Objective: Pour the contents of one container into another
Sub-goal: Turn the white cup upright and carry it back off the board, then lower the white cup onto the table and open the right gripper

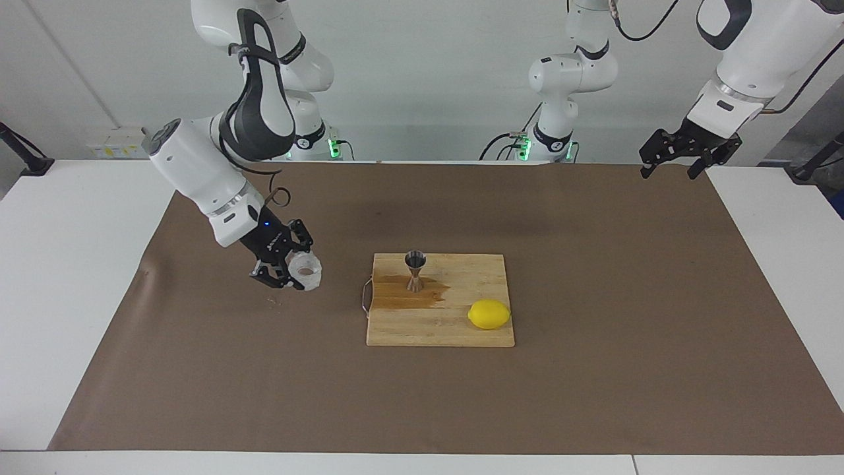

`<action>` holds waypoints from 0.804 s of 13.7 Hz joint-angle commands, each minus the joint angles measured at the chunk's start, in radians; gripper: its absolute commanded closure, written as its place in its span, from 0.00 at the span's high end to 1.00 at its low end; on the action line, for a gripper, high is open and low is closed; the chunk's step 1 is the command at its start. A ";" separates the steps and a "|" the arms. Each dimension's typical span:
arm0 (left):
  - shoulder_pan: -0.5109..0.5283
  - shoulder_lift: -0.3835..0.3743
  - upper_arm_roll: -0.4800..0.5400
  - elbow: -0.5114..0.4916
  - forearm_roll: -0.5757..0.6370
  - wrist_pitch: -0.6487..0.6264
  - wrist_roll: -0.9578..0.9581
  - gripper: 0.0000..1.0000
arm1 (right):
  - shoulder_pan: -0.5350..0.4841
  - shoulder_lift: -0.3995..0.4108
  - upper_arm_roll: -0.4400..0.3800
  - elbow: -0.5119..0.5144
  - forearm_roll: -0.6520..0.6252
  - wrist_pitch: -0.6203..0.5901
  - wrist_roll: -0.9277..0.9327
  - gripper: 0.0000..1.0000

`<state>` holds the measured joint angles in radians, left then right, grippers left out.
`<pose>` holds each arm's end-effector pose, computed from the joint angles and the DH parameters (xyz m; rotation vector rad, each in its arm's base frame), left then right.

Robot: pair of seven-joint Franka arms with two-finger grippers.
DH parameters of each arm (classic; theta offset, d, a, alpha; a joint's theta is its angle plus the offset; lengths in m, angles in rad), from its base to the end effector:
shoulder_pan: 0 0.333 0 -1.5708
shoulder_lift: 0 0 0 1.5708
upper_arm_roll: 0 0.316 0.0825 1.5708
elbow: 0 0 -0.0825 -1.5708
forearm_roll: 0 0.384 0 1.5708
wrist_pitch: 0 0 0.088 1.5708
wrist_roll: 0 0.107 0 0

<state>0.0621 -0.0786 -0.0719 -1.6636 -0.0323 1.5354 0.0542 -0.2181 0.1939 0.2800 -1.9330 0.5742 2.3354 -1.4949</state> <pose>0.5251 -0.0102 0.6202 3.1113 -0.0996 -0.0766 0.6193 0.0398 0.4152 -2.3311 -1.5697 -0.6962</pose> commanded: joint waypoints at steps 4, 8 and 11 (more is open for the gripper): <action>0.019 -0.027 -0.012 -0.025 -0.006 -0.003 0.012 1.00 | -0.118 0.081 0.013 -0.061 0.145 0.064 -0.235 0.46; 0.019 -0.027 -0.012 -0.027 -0.006 -0.005 0.012 1.00 | -0.181 0.174 0.013 -0.064 0.193 0.050 -0.465 0.48; 0.019 -0.027 -0.012 -0.027 -0.006 -0.005 0.012 1.00 | -0.201 0.187 0.013 -0.090 0.194 0.030 -0.531 0.49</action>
<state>0.0621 -0.0786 -0.0719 -1.6636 -0.0323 1.5354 0.0542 -0.3991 0.3927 0.2784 -2.0025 0.7328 2.3775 -1.9720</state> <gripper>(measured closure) 0.000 0.485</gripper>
